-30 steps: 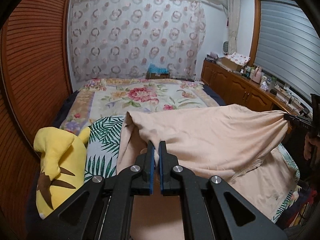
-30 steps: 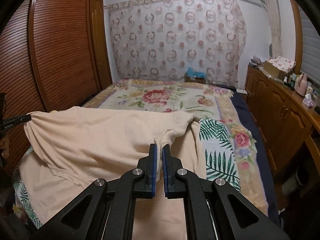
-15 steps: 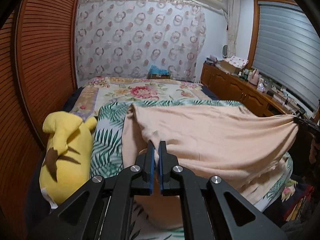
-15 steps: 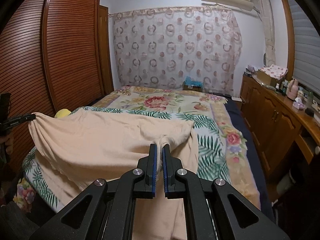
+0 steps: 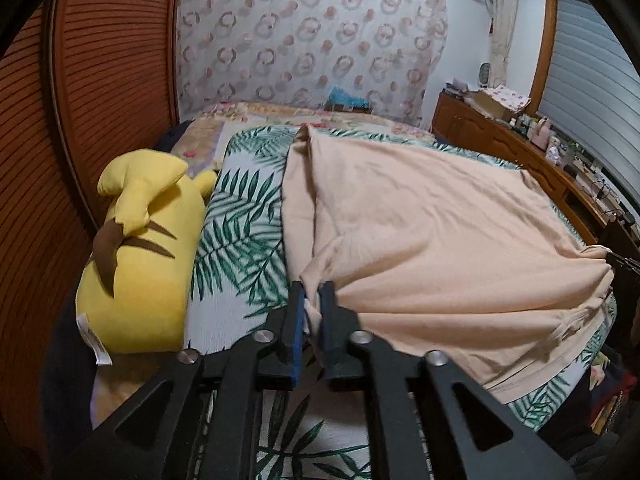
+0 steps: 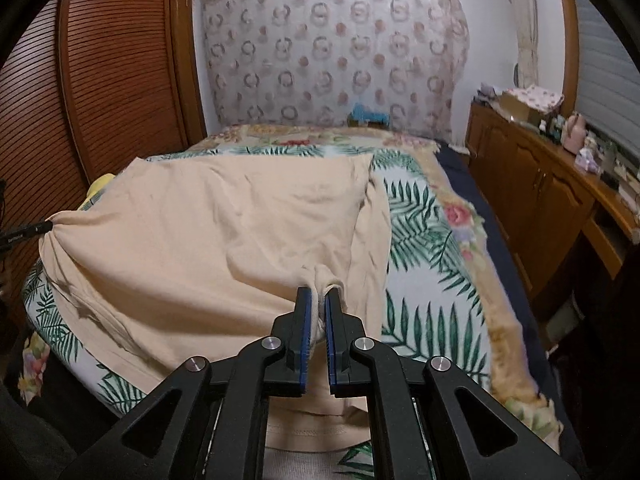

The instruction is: Fold small clothes

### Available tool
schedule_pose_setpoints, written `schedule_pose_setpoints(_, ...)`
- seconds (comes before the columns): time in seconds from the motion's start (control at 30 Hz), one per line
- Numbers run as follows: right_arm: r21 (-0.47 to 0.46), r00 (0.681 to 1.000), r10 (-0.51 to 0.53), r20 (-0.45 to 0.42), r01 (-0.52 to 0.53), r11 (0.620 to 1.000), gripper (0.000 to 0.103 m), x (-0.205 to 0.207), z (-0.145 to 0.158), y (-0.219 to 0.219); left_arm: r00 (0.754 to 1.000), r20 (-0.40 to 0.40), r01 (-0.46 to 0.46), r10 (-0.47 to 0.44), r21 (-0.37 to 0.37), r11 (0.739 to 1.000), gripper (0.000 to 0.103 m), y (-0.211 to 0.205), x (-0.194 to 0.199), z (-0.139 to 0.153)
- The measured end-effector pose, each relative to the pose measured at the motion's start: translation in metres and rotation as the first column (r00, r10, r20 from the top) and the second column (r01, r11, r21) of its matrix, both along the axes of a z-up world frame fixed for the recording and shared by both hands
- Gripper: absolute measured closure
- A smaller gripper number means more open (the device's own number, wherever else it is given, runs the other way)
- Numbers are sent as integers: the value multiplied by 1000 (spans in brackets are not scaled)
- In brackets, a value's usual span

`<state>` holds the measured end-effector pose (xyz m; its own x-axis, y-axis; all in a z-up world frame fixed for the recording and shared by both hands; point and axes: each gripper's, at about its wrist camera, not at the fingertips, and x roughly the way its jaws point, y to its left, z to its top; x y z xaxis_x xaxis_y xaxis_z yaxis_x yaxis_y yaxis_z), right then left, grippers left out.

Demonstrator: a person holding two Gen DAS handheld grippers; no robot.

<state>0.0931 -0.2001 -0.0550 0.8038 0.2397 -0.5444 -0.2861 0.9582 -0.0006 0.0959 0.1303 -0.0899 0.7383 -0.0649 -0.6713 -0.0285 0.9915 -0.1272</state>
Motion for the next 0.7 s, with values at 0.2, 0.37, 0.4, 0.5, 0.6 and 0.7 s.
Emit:
schedule_pose_setpoints(0.2, -6, 1000, -8, -25, 8, 1000, 98, 6, -9, 7, 1000, -29, 0, 0, 2, 1000, 63, 4, 4, -7)
schedule_pose_setpoints(0.37, -10, 999, -12, -38, 12, 1000, 89, 2, -6, 8, 998, -59, -4, 4, -12, 1000, 63, 4, 10, -15)
schedule_pose_setpoints(0.4, -15, 999, -14, -39, 13, 1000, 86, -5, -6, 8, 998, -63, -3, 2, -14, 1000, 63, 4, 10, -16)
schedule_pose_setpoints(0.5, -23, 999, -17, -48, 16, 1000, 69, -7, -3, 9, 998, -70, -4, 2, -26, 1000, 63, 3, 11, -20)
schedule_pose_setpoints(0.6, -11, 999, -21, -46, 20, 1000, 56, -12, -1, 8, 997, -71, -8, 5, -38, 999, 63, 4, 10, -20)
schedule_pose_setpoints(0.7, 4, 999, -15, -45, 15, 1000, 53, -16, -3, 8, 997, -71, -12, 8, -48, 999, 63, 4, 10, -21)
